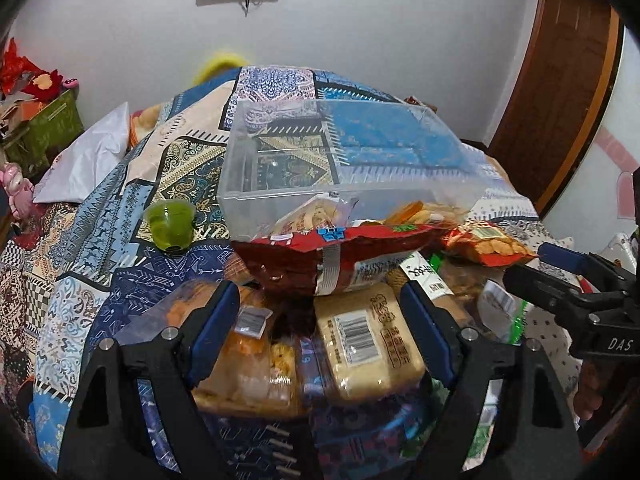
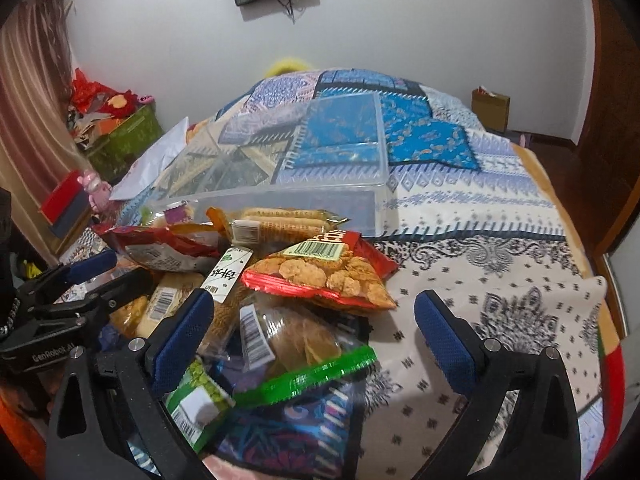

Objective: Organize snacks
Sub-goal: 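Grasp the red chip bag with the left gripper while the right grasps a red cracker bag, then drop the red chip bag into the clear box with the left gripper while the right holds the cracker bag, then grasp the green jelly cup with the left gripper while the right lifts the red cracker bag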

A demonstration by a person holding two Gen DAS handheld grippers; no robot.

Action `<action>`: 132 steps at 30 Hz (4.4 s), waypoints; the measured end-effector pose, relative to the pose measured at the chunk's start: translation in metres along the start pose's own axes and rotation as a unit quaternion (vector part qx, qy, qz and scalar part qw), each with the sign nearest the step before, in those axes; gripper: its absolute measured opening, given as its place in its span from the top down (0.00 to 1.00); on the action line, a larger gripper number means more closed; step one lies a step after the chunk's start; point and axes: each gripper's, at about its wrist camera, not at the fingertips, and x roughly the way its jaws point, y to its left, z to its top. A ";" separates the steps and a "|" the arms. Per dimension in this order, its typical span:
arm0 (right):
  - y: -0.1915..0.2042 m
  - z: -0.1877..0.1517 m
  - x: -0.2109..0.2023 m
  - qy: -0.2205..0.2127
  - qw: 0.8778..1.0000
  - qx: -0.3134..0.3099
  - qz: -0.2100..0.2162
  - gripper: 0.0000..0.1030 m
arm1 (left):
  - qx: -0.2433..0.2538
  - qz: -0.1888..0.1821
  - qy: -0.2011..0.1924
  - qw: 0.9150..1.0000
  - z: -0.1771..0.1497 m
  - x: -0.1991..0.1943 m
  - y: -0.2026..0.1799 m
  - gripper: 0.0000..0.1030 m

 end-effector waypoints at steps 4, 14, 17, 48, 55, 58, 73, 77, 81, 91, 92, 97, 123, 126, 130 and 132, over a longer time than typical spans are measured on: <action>0.000 0.003 0.015 0.015 1.000 -0.003 -0.005 0.03 | 0.002 0.008 0.001 1.000 0.004 0.012 -0.004 0.20; -0.004 0.010 0.036 0.032 0.999 0.004 -0.020 0.18 | 0.014 0.025 -0.012 1.000 0.012 0.027 -0.011 0.20; -0.005 0.008 0.036 0.026 0.999 0.011 -0.019 0.18 | 0.023 0.024 -0.019 0.999 0.012 0.027 -0.012 0.22; -0.003 0.022 -0.044 -0.075 0.997 0.017 -0.010 0.38 | 0.020 -0.007 -0.113 0.993 0.028 -0.071 -0.014 0.40; 0.007 0.039 -0.052 -0.103 0.995 0.008 0.003 0.38 | 0.015 0.001 -0.142 0.990 0.051 -0.081 -0.009 0.40; 0.010 0.047 -0.047 -0.109 0.994 0.006 0.008 0.38 | 0.015 0.005 -0.145 0.989 0.062 -0.076 -0.006 0.40; 0.019 0.092 0.014 -0.069 0.997 -0.012 0.032 0.80 | 0.018 0.022 -0.080 0.996 0.109 0.011 0.013 0.40; 0.016 0.090 0.039 -0.025 0.999 -0.014 0.027 0.80 | 0.003 0.012 -0.036 0.999 0.113 0.040 0.020 0.40; 0.012 0.079 0.024 -0.035 0.999 -0.029 0.004 0.69 | -0.003 0.014 -0.014 1.000 0.113 0.060 0.026 0.40; -0.021 0.044 0.007 -0.003 1.000 -0.023 -0.019 0.26 | -0.011 0.011 0.024 1.000 0.108 0.074 0.024 0.30; -0.023 0.041 0.008 0.005 1.000 -0.022 -0.019 0.26 | -0.010 0.010 0.025 1.000 0.108 0.073 0.023 0.26; -0.024 0.022 0.013 0.039 0.999 -0.025 -0.015 0.25 | 0.018 0.008 -0.002 1.000 0.103 0.046 0.017 0.18; -0.028 0.011 0.041 0.057 0.998 -0.014 -0.008 0.32 | -0.069 0.073 0.041 0.994 0.060 0.055 0.158 0.09; -0.030 0.012 0.041 0.062 0.998 -0.011 0.002 0.39 | -0.071 0.066 0.053 0.994 0.058 0.070 0.156 0.10; -0.030 0.010 0.039 0.057 0.998 -0.012 0.002 0.45 | -0.065 0.062 0.064 0.994 0.057 0.086 0.152 0.15; -0.031 0.009 0.038 0.055 0.998 -0.008 0.003 0.47 | -0.069 0.065 0.074 0.993 0.055 0.094 0.154 0.20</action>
